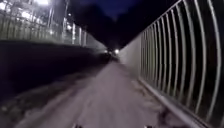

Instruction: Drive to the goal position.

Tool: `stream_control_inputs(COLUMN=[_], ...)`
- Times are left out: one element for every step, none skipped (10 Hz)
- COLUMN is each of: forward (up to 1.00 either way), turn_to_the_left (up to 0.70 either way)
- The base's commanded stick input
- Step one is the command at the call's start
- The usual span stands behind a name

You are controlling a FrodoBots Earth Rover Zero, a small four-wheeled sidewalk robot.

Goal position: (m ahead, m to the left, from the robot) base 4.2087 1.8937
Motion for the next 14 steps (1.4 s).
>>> stream_control_inputs(forward=[0.30, 0.30, 0.30, 0.30, 0.30, 0.30, 0.30, 0.30, 0.30, 0.30, 0.30, 0.30, 0.30, 0.30], turn_to_the_left=[0.25, 0.26, 0.15, 0.04, 0.01, 0.01, 0.01, 0.01, 0.01, 0.01, 0.01, 0.01, 0.01, 0.01])
